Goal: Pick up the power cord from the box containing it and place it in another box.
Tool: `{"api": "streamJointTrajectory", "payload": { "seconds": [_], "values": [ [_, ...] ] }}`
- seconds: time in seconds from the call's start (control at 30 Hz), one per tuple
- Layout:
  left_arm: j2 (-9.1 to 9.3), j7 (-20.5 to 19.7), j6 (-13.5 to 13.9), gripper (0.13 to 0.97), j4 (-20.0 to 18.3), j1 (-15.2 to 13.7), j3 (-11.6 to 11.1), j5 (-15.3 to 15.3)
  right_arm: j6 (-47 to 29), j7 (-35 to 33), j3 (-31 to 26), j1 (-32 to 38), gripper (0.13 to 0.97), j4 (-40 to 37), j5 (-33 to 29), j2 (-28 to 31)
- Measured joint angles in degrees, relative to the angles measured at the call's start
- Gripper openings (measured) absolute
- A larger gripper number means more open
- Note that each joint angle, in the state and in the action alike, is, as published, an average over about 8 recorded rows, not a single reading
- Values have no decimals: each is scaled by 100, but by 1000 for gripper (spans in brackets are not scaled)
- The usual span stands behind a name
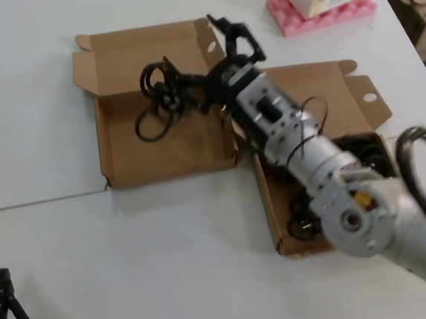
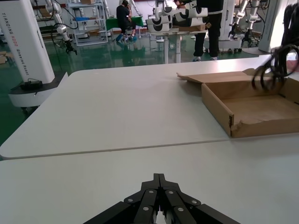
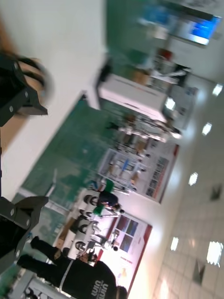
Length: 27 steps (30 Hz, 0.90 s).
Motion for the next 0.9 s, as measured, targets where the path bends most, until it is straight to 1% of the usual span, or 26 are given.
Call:
{"api": "streamJointTrajectory", "payload": {
  "seconds": [0.03, 0.07, 0.17, 0.27, 0.37, 0.6, 0.73, 0.9],
  "values": [
    [0, 0, 0, 163, 0, 0, 0, 0, -69, 0, 135, -49, 520, 265, 89, 114],
    [0, 0, 0, 163, 0, 0, 0, 0, -149, 0, 283, -111, 520, 528, 181, 220],
    [0, 0, 0, 163, 0, 0, 0, 0, -429, 0, 762, -358, 597, 1211, 460, 443],
    [0, 0, 0, 163, 0, 0, 0, 0, -720, 0, 1256, -631, 675, 1654, 725, 498],
    [0, 0, 0, 163, 0, 0, 0, 0, -949, 0, 1674, -835, 745, 1806, 876, 403],
    [0, 0, 0, 163, 0, 0, 0, 0, -1282, 0, 2442, -1125, 871, 1908, 881, 94],
    [0, 0, 0, 163, 0, 0, 0, 0, -1398, 0, 2810, -1272, 871, 2102, 906, 5],
    [0, 0, 0, 163, 0, 0, 0, 0, -1430, 0, 3006, -1394, 920, 2329, 1116, 6]
  ]
}}
